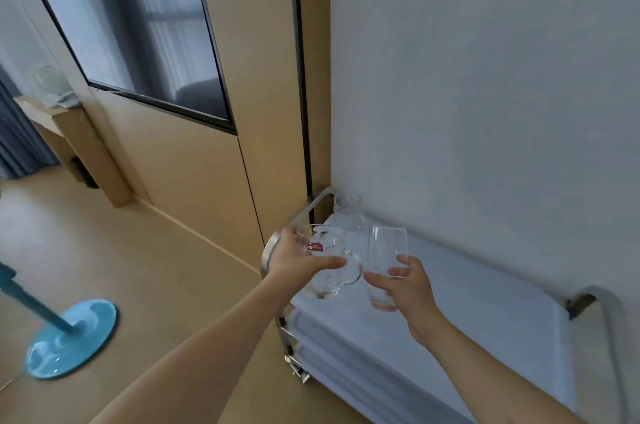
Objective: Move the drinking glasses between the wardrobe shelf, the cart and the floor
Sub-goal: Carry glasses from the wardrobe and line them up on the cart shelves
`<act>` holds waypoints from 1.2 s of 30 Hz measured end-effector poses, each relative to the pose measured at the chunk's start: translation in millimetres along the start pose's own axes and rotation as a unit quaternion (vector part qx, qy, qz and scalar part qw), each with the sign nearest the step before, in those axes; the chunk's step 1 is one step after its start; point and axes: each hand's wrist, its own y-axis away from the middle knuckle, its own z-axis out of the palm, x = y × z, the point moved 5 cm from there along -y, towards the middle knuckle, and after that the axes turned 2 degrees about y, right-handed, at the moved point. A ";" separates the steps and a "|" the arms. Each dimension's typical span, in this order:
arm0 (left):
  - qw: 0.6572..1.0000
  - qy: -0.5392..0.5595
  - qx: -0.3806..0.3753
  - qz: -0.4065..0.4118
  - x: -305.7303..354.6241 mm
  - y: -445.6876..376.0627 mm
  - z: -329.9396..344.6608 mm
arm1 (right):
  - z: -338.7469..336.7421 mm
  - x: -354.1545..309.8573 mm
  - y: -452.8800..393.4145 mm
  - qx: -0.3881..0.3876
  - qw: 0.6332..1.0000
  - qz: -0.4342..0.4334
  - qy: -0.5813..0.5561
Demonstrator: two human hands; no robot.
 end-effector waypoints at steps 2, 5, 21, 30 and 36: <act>0.999 -0.036 -0.010 0.018 -3.2 -15.3 3.6 | 2.3 7.1 -3.2 0.019 1.000 0.010 -0.004; 0.994 -0.091 -0.039 0.037 -10.1 -34.5 16.1 | -1.6 19.8 -9.5 0.048 0.998 0.035 -0.011; 0.928 -0.302 -0.201 0.089 -20.9 -167.1 136.9 | -56.8 50.7 -130.5 0.137 0.984 0.106 -0.038; 0.856 -0.425 -0.260 0.138 -12.5 -253.2 229.9 | -101.0 72.6 -195.0 0.179 0.970 0.147 -0.069; 0.808 -0.486 -0.286 0.171 -13.3 -285.7 266.6 | -114.8 82.8 -216.9 0.184 0.972 0.141 -0.029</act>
